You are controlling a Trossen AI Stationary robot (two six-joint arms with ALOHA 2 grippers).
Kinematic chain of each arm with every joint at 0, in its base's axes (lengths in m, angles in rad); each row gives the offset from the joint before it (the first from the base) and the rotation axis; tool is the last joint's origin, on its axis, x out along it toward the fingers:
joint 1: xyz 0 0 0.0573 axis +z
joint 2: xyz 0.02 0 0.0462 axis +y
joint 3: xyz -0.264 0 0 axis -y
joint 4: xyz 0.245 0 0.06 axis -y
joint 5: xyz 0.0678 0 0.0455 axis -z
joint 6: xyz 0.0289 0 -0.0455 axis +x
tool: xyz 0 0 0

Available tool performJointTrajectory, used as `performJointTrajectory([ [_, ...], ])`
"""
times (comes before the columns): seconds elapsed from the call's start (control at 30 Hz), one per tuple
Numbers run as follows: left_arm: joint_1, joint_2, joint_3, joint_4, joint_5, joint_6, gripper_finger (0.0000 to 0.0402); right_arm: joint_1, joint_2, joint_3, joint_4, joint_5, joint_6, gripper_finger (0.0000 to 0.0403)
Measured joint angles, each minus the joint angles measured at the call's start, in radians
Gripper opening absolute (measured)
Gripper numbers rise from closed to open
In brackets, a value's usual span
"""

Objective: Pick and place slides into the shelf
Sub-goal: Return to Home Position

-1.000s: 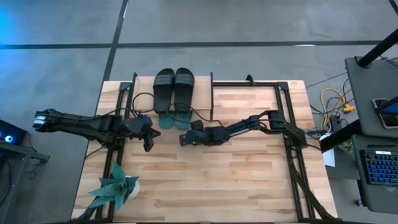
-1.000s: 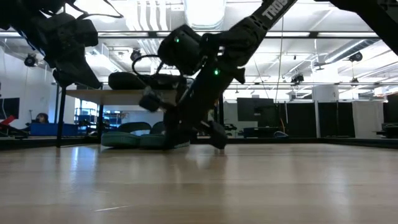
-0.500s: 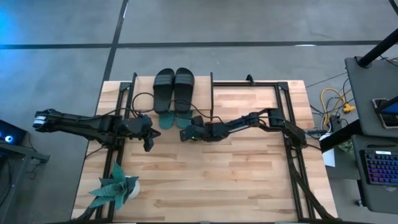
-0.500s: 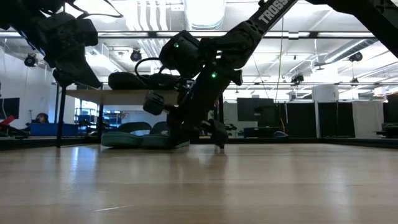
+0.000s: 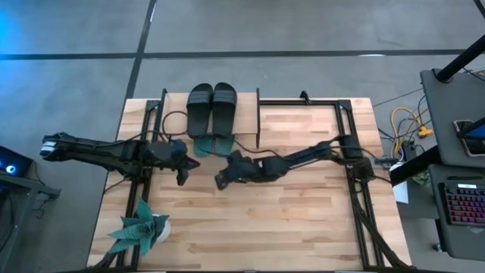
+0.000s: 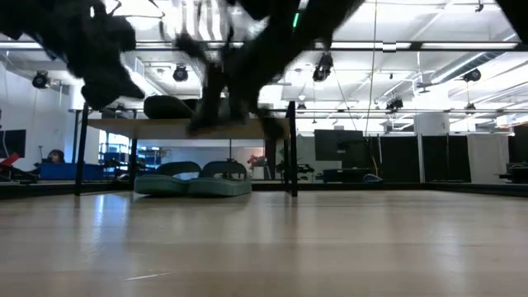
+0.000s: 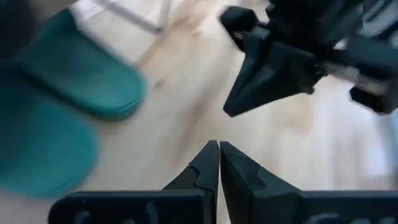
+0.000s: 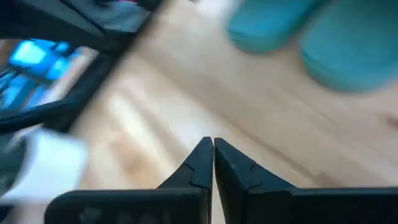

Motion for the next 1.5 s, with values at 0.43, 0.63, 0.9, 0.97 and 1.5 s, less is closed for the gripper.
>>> performJointTrajectory([
  [0.43, 0.085, -0.013, 0.218, 0.177, 0.126, 0.057, 0.0000, -0.004, -0.540, -0.124, -0.204, 0.178, -0.355, 0.0009],
  [0.63, 0.085, -0.047, 0.231, 0.172, 0.113, 0.052, 0.0000, 0.109, -0.736, -0.166, -0.262, 0.427, -0.380, 0.0009],
  [0.9, 0.084, -0.081, 0.231, 0.176, 0.126, -0.079, 0.0000, 0.215, -0.917, -0.184, -0.276, 0.409, -0.304, 0.0009],
  [0.97, 0.084, -0.087, 0.231, 0.182, 0.130, -0.079, 0.0000, 0.217, -0.950, -0.184, -0.276, 0.394, -0.229, 0.0009],
  [1.5, 0.083, -0.116, 0.224, 0.228, 0.153, 0.000, 0.0000, 0.304, -0.941, -0.399, 0.073, 0.006, -0.465, 0.0009],
])
